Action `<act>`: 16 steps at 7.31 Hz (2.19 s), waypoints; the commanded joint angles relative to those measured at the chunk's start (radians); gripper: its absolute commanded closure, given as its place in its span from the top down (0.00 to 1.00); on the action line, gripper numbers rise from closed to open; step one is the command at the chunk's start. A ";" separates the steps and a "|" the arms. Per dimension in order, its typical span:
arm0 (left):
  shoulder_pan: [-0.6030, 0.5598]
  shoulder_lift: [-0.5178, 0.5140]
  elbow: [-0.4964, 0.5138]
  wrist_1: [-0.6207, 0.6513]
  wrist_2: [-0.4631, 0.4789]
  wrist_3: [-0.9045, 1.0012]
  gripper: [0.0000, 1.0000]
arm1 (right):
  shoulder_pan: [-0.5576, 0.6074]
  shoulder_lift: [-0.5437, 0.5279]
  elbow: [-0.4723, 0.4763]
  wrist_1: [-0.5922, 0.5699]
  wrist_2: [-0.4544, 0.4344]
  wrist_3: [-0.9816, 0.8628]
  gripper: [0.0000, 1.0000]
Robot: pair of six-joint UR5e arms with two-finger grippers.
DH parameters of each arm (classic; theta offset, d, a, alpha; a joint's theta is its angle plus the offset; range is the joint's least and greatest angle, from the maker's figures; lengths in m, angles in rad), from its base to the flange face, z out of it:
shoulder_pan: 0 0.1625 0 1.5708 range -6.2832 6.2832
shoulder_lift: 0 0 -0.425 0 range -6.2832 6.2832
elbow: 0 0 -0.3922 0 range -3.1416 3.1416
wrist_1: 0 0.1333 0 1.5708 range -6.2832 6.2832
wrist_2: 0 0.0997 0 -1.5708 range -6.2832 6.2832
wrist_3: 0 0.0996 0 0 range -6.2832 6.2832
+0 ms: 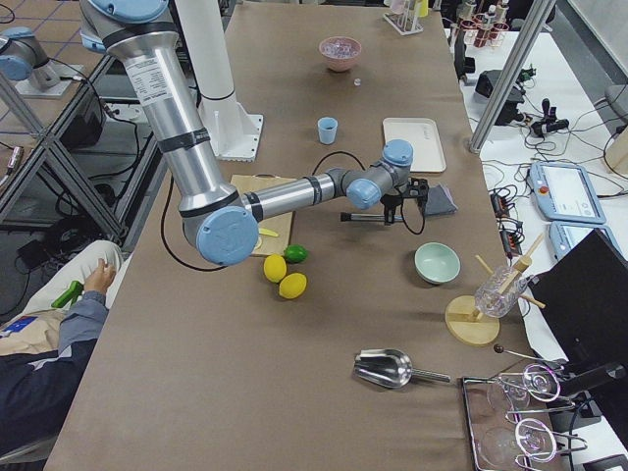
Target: Mash ice and strawberries in cup
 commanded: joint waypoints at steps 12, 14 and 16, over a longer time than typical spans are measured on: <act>0.004 -0.025 -0.016 0.006 0.012 -0.023 0.96 | 0.091 -0.009 0.039 -0.103 0.109 -0.140 1.00; 0.005 -0.033 -0.012 0.009 0.030 -0.132 0.96 | 0.188 -0.009 0.072 -0.143 0.108 -0.312 1.00; 0.004 -0.030 -0.013 0.009 0.125 -0.206 0.96 | 0.312 -0.015 0.074 -0.247 0.067 -0.554 1.00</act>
